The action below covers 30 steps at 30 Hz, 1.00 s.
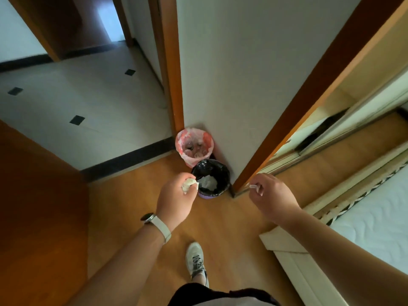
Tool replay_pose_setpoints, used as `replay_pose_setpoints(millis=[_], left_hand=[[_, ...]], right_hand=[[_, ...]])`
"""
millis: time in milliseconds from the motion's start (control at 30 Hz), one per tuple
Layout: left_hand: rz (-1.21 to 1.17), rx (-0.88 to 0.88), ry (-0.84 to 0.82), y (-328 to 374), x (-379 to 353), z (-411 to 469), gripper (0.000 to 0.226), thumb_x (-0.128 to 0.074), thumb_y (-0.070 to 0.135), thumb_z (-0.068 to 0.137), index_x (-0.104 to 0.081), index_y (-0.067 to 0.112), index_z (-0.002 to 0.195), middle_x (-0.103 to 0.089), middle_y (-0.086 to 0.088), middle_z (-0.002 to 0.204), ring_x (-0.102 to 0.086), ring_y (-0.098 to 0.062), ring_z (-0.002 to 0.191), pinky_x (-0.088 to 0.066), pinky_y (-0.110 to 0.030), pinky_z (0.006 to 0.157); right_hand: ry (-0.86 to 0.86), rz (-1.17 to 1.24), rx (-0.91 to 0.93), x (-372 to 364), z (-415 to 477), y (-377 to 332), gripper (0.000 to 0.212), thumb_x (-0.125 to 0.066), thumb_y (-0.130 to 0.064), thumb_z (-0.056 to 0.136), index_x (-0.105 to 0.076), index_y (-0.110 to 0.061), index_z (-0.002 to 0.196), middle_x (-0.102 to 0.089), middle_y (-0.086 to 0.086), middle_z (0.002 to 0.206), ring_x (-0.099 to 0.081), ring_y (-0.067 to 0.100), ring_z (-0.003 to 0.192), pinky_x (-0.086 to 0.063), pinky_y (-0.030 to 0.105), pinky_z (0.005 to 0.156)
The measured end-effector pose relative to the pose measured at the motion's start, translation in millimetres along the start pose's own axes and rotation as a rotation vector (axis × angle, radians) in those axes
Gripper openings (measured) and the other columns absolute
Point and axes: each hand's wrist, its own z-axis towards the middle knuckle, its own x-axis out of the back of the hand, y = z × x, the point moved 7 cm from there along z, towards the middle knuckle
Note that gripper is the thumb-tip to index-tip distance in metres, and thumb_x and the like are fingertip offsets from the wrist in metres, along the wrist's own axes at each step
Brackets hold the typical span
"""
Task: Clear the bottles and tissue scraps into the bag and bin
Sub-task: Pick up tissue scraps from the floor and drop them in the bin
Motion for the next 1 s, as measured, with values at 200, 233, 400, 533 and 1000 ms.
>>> replay_pose_setpoints(millis=[200,233,400,533,1000], left_hand=[[-0.033,0.045,-0.022,-20.8,-4.3,65.7,0.013,-0.064,0.02,0.089,-0.066,0.021,0.101,-0.065,0.01,0.09,-0.061,-0.009,0.081,-0.053,-0.028,0.069],[-0.033,0.049,-0.028,-22.6,-6.7,73.0,0.012,-0.064,0.019,0.088,-0.067,0.021,0.1,-0.065,0.01,0.089,-0.06,-0.009,0.08,-0.051,-0.025,0.068],[-0.027,0.107,-0.071,-38.4,-27.5,105.1,0.011,-0.064,0.018,0.087,-0.067,0.021,0.097,-0.066,0.007,0.088,-0.059,-0.01,0.077,-0.042,-0.015,0.064],[-0.038,0.244,-0.005,-62.1,-42.7,129.3,0.011,-0.063,0.017,0.087,-0.066,0.02,0.097,-0.065,0.006,0.084,-0.061,-0.016,0.076,-0.047,-0.028,0.065],[-0.004,0.444,-0.034,-234.7,-253.6,222.0,0.01,-0.06,0.019,0.089,-0.065,0.019,0.098,-0.061,0.012,0.083,-0.056,-0.003,0.072,-0.042,-0.01,0.06]], right_hand=[[-0.09,-0.054,-0.048,-12.3,57.1,-6.1,0.011,-0.056,-0.023,0.092,-0.061,-0.03,0.099,-0.052,-0.018,0.088,-0.058,0.005,0.077,-0.051,0.023,0.069],[-0.096,-0.057,-0.037,-12.7,65.9,-6.0,0.011,-0.056,-0.023,0.092,-0.06,-0.03,0.099,-0.053,-0.018,0.088,-0.058,0.005,0.077,-0.051,0.022,0.068],[-0.117,-0.04,-0.051,-31.5,110.8,7.4,0.01,-0.056,-0.023,0.091,-0.062,-0.025,0.097,-0.058,-0.01,0.092,-0.058,0.008,0.078,-0.054,0.03,0.069],[-0.179,0.01,-0.071,-70.0,146.5,31.5,0.013,-0.056,-0.022,0.09,-0.063,-0.026,0.1,-0.059,-0.011,0.094,-0.058,0.007,0.08,-0.052,0.027,0.069],[-0.465,0.103,-0.132,-303.4,276.8,183.2,0.014,-0.056,-0.026,0.092,-0.059,-0.027,0.106,-0.058,-0.012,0.097,-0.059,0.008,0.089,-0.05,0.027,0.074]])
